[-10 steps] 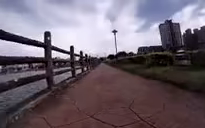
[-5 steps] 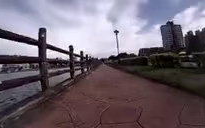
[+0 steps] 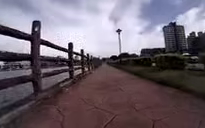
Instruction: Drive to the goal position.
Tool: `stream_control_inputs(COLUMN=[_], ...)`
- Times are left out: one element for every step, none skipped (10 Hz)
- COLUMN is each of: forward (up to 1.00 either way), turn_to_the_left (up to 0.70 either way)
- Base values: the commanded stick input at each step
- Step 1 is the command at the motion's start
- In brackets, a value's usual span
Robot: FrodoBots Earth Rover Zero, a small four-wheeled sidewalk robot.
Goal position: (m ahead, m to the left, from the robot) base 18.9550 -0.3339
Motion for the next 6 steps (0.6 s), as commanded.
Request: stream_control_inputs(forward=[0.70,0.70,0.70,0.70,0.70,0.70], turn_to_the_left=[-0.24,-0.24,-0.24,-0.21,-0.15,-0.09])
